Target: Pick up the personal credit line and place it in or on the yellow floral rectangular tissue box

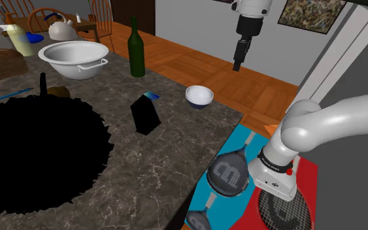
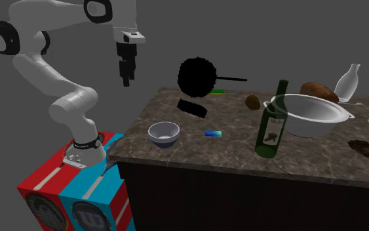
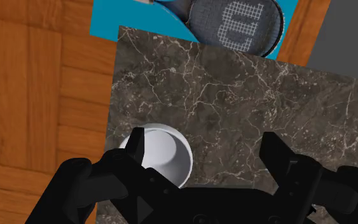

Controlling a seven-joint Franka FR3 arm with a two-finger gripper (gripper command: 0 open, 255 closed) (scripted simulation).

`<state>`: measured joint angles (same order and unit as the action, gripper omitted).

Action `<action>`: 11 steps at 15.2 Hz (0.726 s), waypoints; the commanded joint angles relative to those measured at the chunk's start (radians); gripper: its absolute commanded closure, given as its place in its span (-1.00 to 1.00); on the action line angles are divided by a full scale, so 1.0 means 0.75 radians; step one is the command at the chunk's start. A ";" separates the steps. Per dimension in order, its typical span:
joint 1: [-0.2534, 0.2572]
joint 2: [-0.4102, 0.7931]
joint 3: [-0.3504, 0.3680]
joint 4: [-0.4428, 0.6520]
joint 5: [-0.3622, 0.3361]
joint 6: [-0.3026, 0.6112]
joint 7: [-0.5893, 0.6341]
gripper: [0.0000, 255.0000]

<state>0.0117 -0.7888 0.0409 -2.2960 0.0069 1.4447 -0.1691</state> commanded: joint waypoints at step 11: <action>-0.005 0.345 0.092 -0.028 0.039 0.450 0.137 -1.00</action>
<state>0.0098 -0.5529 0.1070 -2.3090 0.0368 1.7434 -0.0726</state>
